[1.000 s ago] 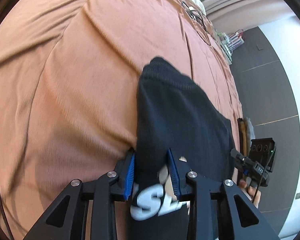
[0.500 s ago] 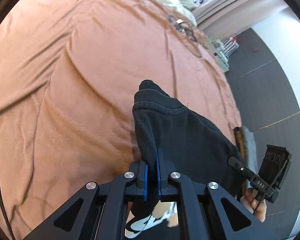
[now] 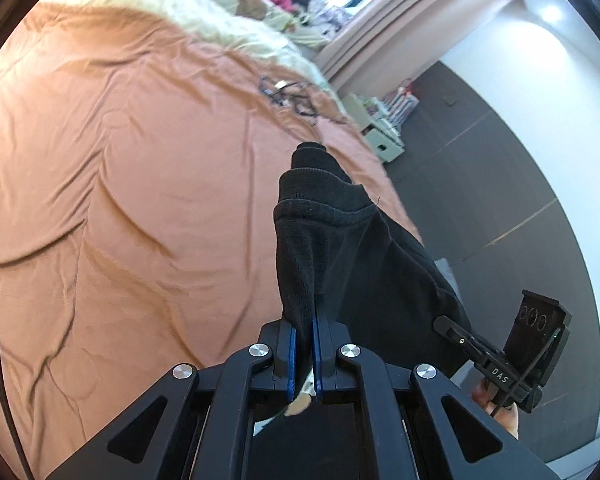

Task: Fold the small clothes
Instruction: 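Lift the folded black shirt off the bed with both grippers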

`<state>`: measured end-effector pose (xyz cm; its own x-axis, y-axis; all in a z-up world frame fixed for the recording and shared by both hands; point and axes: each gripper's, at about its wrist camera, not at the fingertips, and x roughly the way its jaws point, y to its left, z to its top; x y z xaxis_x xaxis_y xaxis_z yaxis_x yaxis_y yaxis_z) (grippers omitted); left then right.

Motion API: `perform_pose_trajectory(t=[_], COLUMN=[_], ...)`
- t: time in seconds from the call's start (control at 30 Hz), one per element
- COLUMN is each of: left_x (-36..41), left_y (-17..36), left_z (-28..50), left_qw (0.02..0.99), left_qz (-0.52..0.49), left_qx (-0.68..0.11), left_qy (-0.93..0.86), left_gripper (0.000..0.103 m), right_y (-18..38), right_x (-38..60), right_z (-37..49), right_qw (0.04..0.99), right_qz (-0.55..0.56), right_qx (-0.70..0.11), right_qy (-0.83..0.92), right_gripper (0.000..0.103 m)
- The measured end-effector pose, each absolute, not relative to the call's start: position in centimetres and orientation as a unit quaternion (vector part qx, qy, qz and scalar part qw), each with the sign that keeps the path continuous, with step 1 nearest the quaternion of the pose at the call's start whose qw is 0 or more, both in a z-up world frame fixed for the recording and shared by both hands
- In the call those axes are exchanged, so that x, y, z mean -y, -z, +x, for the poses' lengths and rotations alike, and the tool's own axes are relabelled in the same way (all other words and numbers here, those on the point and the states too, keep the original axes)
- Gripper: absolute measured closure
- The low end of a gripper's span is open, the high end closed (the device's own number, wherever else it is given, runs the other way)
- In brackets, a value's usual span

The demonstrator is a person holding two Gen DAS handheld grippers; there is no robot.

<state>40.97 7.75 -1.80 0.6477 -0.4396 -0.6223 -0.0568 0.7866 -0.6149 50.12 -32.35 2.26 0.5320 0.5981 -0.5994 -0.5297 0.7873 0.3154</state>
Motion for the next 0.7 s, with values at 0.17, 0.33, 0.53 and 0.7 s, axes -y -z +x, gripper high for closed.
perform_pose_trajectory(t=[0.17, 0.33, 0.53, 0.7], left_x=[-5.4, -2.6, 1.1, 5.0], left_y=[-1.8, -5.4, -8.4, -10.5], left_z=[38.7, 36.4, 34.6, 34.0], left_qw=[0.866, 0.877, 0.886, 0.889], left_qz=[-0.294, -0.277, -0.257, -0.243], left_qx=[-0.383, -0.363, -0.345, -0.335], left_qy=[0.131, 0.15, 0.173, 0.197], left_gripper=[0.097, 0.097, 0.097, 0.097], right_y=[-5.3, -7.9, -10.5, -12.3], right_x=[34.7, 37.6, 41.9, 45.5], right_z=[44.9, 40.1, 34.9, 31.9], right_qw=[0.887, 0.903, 0.92, 0.934], right_qz=[0.041, 0.039, 0.042, 0.042], right_qx=[-0.332, -0.299, -0.266, -0.245], right_qy=[-0.317, -0.305, -0.284, -0.256], right_gripper=[0.093, 0.093, 0.093, 0.093])
